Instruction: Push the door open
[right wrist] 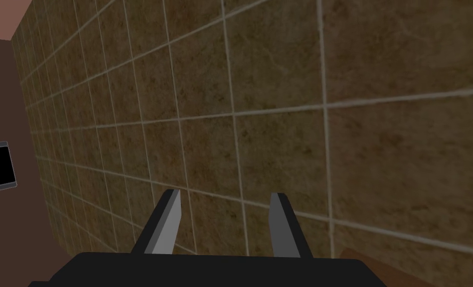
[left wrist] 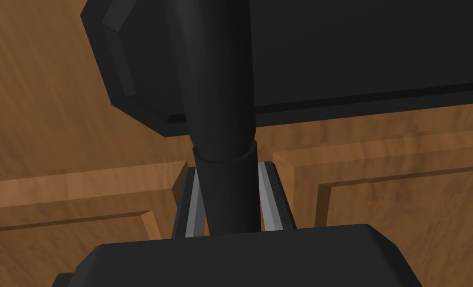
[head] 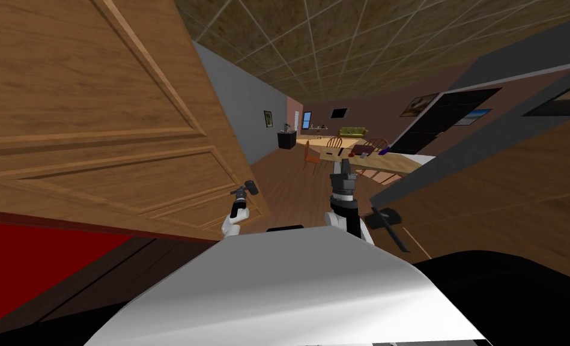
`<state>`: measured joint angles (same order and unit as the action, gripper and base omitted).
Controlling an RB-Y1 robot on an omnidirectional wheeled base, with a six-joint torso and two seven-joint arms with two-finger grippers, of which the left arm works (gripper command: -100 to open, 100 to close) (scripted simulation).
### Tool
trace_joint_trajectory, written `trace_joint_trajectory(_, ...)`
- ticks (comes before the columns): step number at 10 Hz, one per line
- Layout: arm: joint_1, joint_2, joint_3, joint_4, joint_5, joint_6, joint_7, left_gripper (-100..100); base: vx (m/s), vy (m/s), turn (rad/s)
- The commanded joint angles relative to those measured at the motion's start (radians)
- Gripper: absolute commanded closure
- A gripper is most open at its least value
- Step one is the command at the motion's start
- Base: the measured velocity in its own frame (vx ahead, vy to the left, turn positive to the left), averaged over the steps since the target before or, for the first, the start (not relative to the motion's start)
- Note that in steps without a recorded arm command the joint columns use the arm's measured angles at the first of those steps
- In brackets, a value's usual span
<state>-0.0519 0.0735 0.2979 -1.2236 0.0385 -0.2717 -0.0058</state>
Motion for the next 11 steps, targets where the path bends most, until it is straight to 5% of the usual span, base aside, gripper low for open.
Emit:
trace_joint_trajectory(1, -0.007, 0.011, 0.033, 0.000, 0.004, -0.004, -0.004, 100, 0.182, -0.074, 0.091)
trace_joint_trajectory(9, -0.010, -0.014, 0.119, 0.007, 0.016, -0.006, -0.018, 100, 0.190, -0.084, 0.084)
trace_joint_trajectory(11, -0.002, -0.008, 0.135, 0.003, 0.019, -0.003, -0.020, 100, 0.114, -0.010, 0.047)
